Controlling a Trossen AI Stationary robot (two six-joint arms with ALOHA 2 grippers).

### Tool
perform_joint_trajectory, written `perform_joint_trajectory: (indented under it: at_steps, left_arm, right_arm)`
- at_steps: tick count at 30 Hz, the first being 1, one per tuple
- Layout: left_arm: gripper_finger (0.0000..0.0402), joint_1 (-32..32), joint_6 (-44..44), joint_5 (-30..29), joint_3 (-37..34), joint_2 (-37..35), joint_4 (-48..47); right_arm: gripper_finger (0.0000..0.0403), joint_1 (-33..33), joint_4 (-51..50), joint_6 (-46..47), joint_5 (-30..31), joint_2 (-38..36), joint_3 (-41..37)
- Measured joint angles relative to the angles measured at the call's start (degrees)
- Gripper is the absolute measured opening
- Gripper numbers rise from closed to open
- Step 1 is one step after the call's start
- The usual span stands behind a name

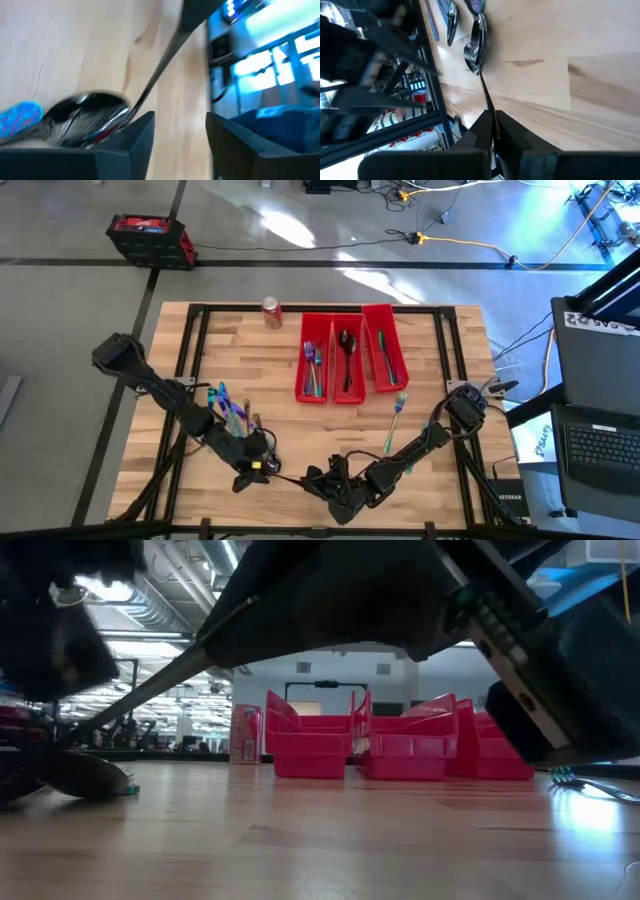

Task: Sort silverware
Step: Put the black spoon into the center red bin

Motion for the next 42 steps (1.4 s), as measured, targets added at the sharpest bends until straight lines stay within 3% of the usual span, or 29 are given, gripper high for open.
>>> perform_joint_trajectory:
  at_steps: [5,11,20,42]
  left_arm:
    - [0.0182,0.80,3.68,-2.99,0.06,-7.94,-0.06]
    - [0.0182,2.51,11.05,-7.14,0.08,-15.13,-0.15]
    - [0.0182,3.48,12.12,-8.00,0.16,-16.49,-2.73]
    - [0.0182,3.50,4.65,-13.00,0.15,-16.47,-4.99]
  right_arm:
    - [0.0000,1.89,0.08,0.14,1.12,0.00,0.00]
    - [0.0000,4.83,1.91,1.00,8.17,-0.37,0.00]
    - [0.0000,8.47,-5.30,2.84,16.52,-4.17,0.00]
    - [0.0000,6.79,-56.95,4.29,31.48,-27.35,-0.02]
